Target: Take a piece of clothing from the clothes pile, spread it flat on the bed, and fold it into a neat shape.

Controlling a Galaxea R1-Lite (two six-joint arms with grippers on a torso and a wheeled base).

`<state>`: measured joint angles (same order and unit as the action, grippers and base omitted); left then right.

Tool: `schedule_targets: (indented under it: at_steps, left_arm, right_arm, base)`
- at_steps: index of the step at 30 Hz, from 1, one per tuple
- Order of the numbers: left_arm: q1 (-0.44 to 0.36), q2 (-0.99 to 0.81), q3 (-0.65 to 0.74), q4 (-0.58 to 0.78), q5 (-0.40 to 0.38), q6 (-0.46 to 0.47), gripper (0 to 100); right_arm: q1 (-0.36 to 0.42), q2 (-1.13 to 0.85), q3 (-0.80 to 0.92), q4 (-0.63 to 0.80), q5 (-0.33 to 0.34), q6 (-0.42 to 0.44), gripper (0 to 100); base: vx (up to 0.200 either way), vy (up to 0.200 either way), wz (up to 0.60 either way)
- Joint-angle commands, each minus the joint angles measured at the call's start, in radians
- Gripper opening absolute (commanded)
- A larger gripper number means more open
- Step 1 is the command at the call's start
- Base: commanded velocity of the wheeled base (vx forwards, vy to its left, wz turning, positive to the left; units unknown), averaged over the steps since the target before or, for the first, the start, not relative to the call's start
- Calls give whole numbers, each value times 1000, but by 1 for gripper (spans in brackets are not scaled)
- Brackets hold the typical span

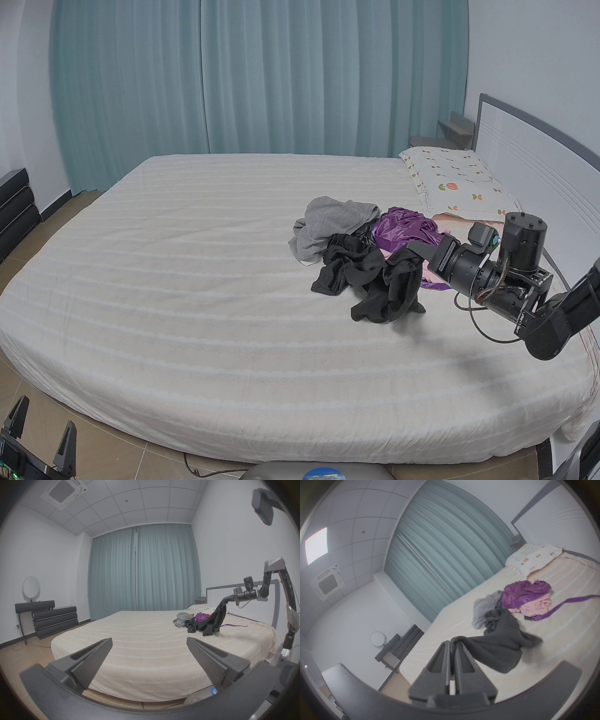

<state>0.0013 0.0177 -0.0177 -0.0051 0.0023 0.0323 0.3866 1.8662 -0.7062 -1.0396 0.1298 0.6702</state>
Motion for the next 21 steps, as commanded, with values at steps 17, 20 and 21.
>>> schedule_targets:
  at_steps: [17, 20, 21]
  left_arm:
    - [-17, 459, -350, -84, -47, -95, 100]
    - [-115, 582, -291, -92, -160, -54, 100]
    - [-129, 624, -289, -90, -168, -52, 100]
  right_arm:
    - [60, -196, 25, -40, 2, 0, 0]
    - [64, -214, 20, -40, 2, 0, 0]
    - [71, -220, 20, -40, 2, 0, 0]
  base:
    - [0, 0, 0]
    - [0, 0, 0]
    - [0, 0, 0]
